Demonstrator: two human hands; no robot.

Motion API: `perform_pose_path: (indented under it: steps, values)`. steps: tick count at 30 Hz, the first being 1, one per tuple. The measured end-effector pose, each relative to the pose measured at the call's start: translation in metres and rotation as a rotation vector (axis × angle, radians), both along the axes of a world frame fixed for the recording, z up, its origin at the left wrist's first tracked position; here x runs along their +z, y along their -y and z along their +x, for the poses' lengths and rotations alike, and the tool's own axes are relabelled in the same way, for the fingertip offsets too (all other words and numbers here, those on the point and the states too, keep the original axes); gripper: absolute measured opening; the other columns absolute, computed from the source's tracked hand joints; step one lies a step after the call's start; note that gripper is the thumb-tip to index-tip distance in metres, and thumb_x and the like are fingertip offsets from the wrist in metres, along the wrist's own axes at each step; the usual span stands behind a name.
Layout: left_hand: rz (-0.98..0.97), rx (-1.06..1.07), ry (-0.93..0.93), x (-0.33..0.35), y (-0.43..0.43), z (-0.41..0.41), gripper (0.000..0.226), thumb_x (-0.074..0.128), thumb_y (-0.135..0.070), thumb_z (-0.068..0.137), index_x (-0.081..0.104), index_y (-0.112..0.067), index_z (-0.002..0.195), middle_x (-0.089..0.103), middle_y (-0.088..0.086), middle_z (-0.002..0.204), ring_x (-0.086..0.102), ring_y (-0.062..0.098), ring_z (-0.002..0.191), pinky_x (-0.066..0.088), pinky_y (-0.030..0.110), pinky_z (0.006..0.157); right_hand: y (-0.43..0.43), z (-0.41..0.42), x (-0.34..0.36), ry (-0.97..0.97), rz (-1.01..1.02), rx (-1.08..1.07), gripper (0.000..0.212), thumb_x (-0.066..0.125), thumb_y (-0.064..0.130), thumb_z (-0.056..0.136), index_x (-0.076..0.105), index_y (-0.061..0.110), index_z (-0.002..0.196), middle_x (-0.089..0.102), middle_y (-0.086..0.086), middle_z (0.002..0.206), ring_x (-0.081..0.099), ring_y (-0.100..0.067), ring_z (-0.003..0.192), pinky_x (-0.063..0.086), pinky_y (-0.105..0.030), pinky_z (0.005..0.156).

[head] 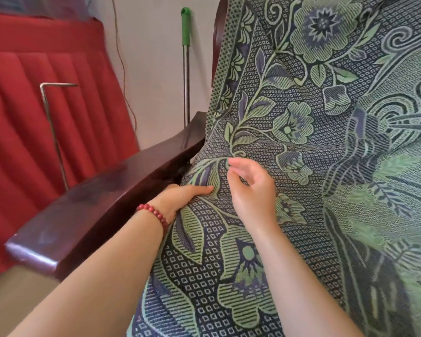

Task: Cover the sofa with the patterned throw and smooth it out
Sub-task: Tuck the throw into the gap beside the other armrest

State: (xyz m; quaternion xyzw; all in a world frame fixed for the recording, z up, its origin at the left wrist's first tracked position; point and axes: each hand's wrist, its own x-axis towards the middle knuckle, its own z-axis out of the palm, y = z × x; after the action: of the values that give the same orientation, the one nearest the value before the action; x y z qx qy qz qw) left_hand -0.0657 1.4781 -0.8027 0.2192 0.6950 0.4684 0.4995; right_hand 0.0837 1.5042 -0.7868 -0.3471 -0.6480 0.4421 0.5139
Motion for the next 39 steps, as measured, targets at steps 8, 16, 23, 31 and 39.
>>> perform_pose_path:
  steps: [8, 16, 23, 31, 39]
  values:
    - [-0.055, -0.089, -0.432, 0.005, 0.019, 0.012, 0.065, 0.076, -0.072, 0.047, 0.058, -0.022, 0.085, 0.065, -0.006, 0.083, 0.065, 0.014, 0.079, 0.051, 0.027, 0.077, 0.005, 0.002, 0.010, -0.005, 0.031, -0.006, 0.023, 0.054, 0.005, 0.088, 0.066, 0.019, 0.104, 0.064, 0.015, 0.103, 0.059, 0.006, 0.100, 0.044, -0.003, 0.082]
    - [0.031, -0.429, -0.147, 0.015, 0.036, 0.019, 0.057, 0.084, -0.024, 0.066, 0.060, -0.027, 0.118, 0.072, 0.003, 0.105, 0.068, 0.023, 0.096, 0.050, 0.042, 0.093, 0.018, 0.002, 0.001, 0.018, -0.002, -0.010, 0.021, 0.054, 0.006, 0.088, 0.066, 0.016, 0.103, 0.066, 0.010, 0.102, 0.058, 0.007, 0.098, 0.045, -0.004, 0.082]
    - [0.007, -0.288, -0.083, 0.044, 0.043, 0.008, 0.025, 0.071, -0.007, 0.078, 0.069, -0.002, 0.102, 0.073, 0.017, 0.090, 0.070, 0.032, 0.080, 0.057, 0.041, 0.074, 0.026, -0.003, 0.007, -0.007, 0.038, -0.018, 0.021, 0.054, 0.006, 0.087, 0.067, 0.018, 0.100, 0.066, 0.013, 0.099, 0.060, 0.003, 0.098, 0.046, -0.007, 0.082]
    - [-0.136, -0.155, -0.070, 0.005, 0.062, -0.002, 0.019, 0.066, -0.001, 0.079, 0.068, -0.003, 0.098, 0.072, 0.017, 0.077, 0.068, 0.030, 0.059, 0.057, 0.036, 0.056, 0.037, -0.017, -0.007, 0.053, -0.012, 0.021, 0.019, 0.057, 0.012, 0.087, 0.065, 0.021, 0.100, 0.066, 0.014, 0.100, 0.060, 0.005, 0.098, 0.051, -0.026, 0.089]
    - [-0.037, -0.080, -0.238, 0.023, 0.022, 0.012, 0.091, 0.085, -0.058, 0.040, 0.060, -0.008, 0.112, 0.072, 0.006, 0.091, 0.071, 0.020, 0.071, 0.057, 0.030, 0.061, 0.021, -0.004, 0.002, 0.029, 0.012, -0.013, 0.021, 0.055, 0.009, 0.087, 0.067, 0.021, 0.100, 0.065, 0.016, 0.098, 0.059, 0.008, 0.097, 0.044, -0.004, 0.072]
